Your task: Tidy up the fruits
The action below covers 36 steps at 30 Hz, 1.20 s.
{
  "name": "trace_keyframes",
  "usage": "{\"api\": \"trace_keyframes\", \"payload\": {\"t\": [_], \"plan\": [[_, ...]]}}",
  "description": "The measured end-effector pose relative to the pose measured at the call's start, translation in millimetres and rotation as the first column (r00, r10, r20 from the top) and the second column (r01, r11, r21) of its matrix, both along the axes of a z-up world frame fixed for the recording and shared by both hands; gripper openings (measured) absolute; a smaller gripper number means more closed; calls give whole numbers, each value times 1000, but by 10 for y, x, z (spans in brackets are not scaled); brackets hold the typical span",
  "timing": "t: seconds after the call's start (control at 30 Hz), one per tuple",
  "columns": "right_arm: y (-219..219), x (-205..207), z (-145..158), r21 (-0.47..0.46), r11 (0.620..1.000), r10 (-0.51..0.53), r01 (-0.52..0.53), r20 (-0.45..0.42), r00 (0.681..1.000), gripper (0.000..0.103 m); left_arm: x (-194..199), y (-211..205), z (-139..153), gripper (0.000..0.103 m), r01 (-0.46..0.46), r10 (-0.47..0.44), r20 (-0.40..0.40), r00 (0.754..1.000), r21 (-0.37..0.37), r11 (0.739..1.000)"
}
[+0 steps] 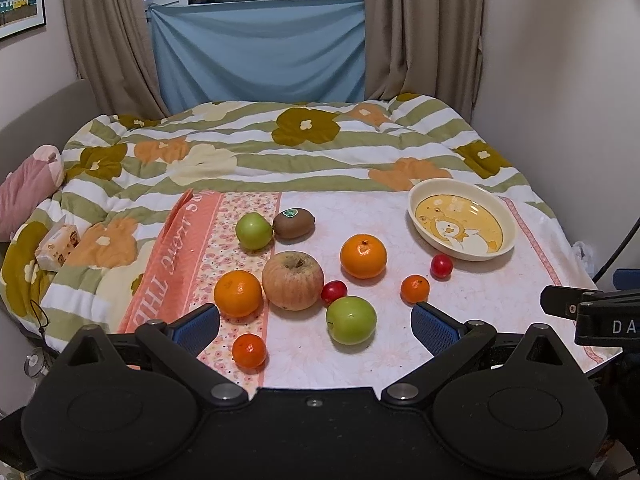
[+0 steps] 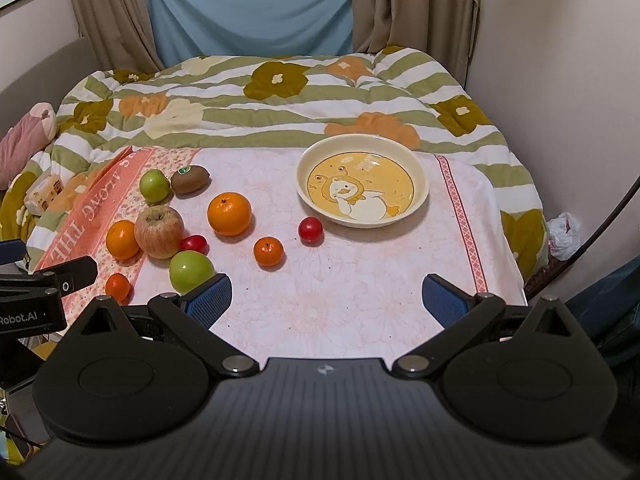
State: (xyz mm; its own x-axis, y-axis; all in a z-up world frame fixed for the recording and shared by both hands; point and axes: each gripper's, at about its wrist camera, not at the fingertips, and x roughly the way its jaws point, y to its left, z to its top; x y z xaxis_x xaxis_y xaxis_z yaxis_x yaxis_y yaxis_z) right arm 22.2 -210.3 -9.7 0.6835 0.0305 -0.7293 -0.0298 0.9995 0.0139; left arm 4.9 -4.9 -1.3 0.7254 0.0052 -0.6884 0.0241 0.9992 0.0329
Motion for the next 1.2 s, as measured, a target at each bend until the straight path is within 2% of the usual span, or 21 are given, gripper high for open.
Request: {"api": "trace_keyframes", "payload": {"t": [1.2], "plan": [[-41,3,29,-9,999,-34,34,13,999,103,-73,-34,50,103,38,-38,38,999,-1,999]]}}
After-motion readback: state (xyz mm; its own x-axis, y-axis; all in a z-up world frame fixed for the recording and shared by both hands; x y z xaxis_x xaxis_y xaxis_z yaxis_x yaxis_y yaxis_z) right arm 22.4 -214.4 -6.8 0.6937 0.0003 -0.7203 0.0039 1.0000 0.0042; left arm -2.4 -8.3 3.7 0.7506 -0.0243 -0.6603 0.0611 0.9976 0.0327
